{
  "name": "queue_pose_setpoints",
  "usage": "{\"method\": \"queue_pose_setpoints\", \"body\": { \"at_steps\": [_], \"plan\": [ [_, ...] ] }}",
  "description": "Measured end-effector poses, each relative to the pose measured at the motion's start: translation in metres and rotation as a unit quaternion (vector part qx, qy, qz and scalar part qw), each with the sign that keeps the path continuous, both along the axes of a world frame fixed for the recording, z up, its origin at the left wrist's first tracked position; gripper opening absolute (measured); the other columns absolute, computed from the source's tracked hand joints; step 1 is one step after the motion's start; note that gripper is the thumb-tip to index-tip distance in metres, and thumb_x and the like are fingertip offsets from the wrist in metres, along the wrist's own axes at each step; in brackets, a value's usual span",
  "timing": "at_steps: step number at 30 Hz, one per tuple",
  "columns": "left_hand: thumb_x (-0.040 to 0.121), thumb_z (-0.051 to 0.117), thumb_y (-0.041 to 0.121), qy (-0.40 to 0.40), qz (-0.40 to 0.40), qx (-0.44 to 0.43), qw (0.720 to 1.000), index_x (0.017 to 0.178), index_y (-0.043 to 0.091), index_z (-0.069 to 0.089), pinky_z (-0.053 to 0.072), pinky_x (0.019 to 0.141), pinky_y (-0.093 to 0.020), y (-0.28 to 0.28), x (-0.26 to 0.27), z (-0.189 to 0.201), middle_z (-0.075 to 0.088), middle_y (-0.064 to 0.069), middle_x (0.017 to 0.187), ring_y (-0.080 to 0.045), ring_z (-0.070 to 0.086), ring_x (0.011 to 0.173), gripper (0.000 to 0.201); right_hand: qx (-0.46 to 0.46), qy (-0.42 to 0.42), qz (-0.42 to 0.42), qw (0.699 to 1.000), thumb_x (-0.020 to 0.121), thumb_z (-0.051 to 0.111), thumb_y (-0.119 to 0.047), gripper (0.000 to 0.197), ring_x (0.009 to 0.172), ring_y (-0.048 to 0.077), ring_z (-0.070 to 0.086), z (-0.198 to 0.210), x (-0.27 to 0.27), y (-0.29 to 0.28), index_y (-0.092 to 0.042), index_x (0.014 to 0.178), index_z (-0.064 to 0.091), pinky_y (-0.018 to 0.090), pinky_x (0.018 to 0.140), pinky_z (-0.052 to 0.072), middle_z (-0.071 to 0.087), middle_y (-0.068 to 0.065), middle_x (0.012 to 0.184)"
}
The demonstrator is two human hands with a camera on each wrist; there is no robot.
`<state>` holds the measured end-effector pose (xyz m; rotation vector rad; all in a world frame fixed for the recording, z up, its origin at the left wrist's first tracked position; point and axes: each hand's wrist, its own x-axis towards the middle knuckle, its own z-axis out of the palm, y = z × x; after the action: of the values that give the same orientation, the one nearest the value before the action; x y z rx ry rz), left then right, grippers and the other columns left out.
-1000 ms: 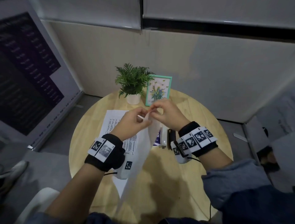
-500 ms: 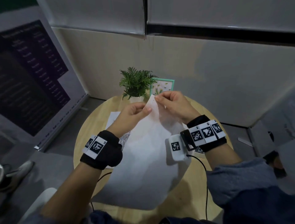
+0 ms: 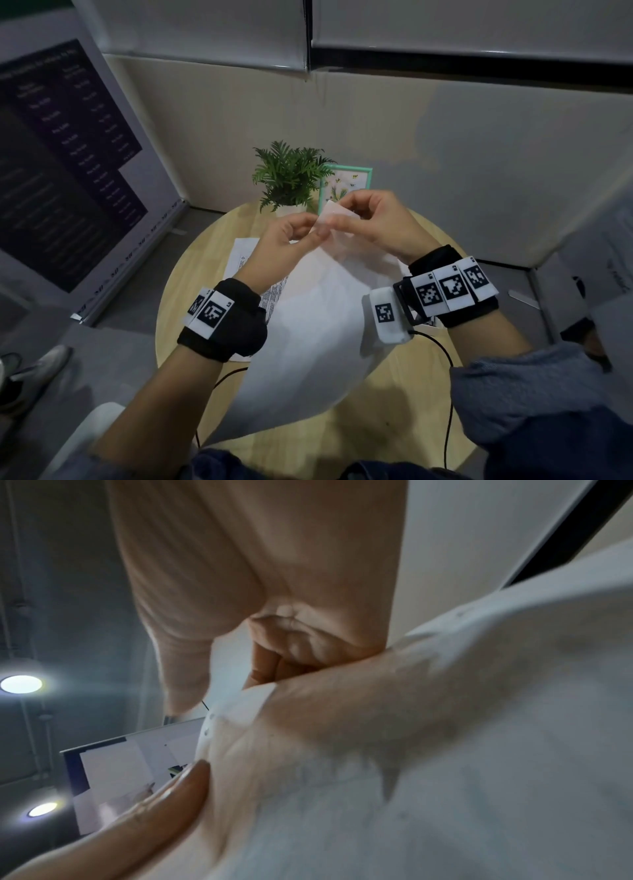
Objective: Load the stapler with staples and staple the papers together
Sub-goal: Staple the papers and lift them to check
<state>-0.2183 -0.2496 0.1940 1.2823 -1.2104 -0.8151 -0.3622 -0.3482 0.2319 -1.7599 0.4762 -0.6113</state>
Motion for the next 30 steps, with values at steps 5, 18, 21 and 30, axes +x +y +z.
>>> {"method": "queue_pose_setpoints", "body": {
  "at_steps": [5,18,21,30],
  "plan": [
    [0.086,0.06,0.017,0.001,-0.001,0.001,1.0,0.089,0.024,0.069,0.047,0.077,-0.018,-0.001,0.0,0.0,0.073,0.012,0.078,-0.004,0.063,0.078,0.011,-0.016,-0.018,-0.014,1.0,0.083,0.067,-0.006,0.006,0.056,0.0,0.055,-0.003,0.003,-0.002,-0.007,0.077,0.067,0.012,0.055,0.045,0.064,-0.009,0.061],
    [0.088,0.059,0.007,0.008,0.036,0.007,0.999,0.092,0.013,0.068,0.051,0.073,-0.018,0.006,0.005,-0.005,0.073,0.009,0.076,-0.008,0.065,0.076,0.011,-0.074,0.134,0.035,0.988,0.084,0.068,-0.019,0.022,0.076,0.016,0.066,-0.012,-0.005,-0.014,0.0,0.094,0.068,0.027,0.071,0.052,0.071,0.007,0.087],
    [0.087,0.062,0.011,-0.021,0.071,0.023,0.997,0.092,0.017,0.067,0.05,0.07,-0.017,0.022,0.014,-0.005,0.073,0.01,0.078,-0.005,0.064,0.073,0.01,-0.128,0.204,0.061,0.969,0.079,0.072,-0.016,0.008,0.07,0.007,0.067,-0.018,-0.004,-0.016,-0.008,0.079,0.072,0.026,0.073,0.053,0.073,-0.005,0.074],
    [0.079,0.071,0.014,-0.092,0.049,0.192,0.976,0.087,0.006,0.068,0.049,0.072,-0.028,0.105,0.085,-0.028,0.071,-0.009,0.081,-0.013,0.063,0.072,0.012,-0.151,0.266,0.095,0.947,0.074,0.076,-0.015,0.021,0.077,0.015,0.068,-0.009,0.035,0.003,-0.003,0.092,0.073,0.028,0.074,0.054,0.075,0.012,0.089]
  ]
}}
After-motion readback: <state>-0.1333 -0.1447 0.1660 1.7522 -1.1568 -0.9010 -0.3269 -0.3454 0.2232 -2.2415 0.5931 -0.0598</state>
